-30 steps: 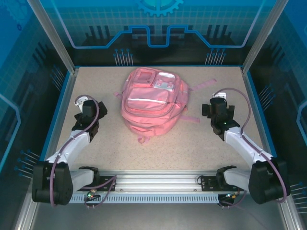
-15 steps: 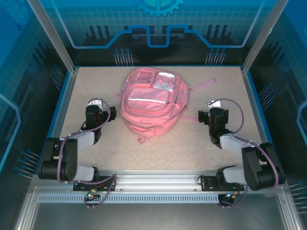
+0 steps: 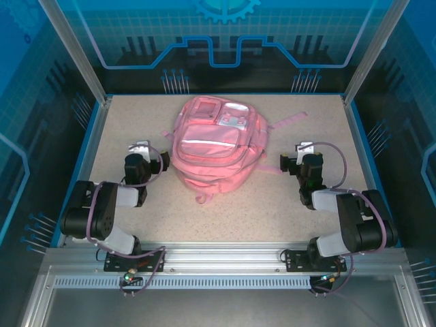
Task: Pack the student bag
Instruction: Reset both arms
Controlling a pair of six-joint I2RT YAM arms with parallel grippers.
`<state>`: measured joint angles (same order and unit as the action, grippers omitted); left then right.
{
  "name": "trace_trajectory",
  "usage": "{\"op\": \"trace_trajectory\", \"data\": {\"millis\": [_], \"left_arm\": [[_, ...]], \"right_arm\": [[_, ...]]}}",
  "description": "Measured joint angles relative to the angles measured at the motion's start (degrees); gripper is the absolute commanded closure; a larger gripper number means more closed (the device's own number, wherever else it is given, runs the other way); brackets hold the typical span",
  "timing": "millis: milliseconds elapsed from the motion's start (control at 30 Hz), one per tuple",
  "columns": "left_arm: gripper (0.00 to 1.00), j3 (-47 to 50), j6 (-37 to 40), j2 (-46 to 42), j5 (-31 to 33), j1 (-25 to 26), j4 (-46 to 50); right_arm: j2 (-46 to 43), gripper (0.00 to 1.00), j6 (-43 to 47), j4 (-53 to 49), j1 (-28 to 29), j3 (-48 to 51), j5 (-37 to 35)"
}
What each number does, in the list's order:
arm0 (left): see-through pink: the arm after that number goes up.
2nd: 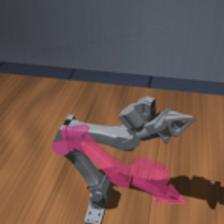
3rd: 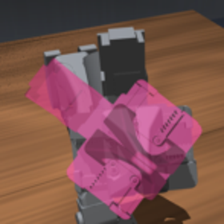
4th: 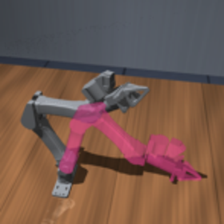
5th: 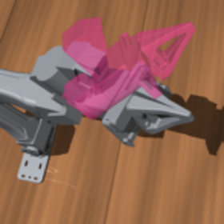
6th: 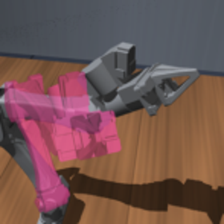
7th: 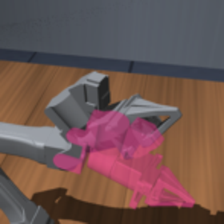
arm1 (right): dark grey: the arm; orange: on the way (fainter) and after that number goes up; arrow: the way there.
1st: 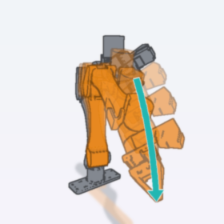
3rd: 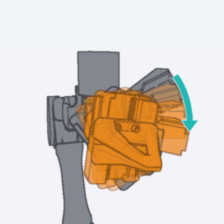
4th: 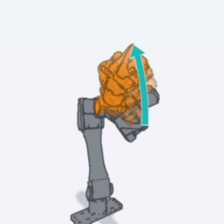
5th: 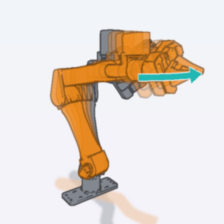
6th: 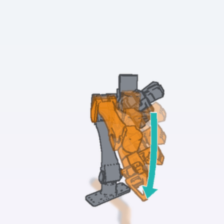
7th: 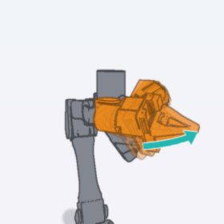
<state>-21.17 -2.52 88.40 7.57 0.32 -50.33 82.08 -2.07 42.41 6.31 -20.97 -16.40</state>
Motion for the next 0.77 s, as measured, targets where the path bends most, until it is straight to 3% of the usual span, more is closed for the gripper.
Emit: {"op": "trace_trajectory", "data": {"millis": [767], "left_arm": [[0.01,0.0,0.17,0.02,2.05,0.39,-1.86]], "right_arm": [[3.45,0.0,0.0,3.06,0.0,-1.16,0.42]]}}
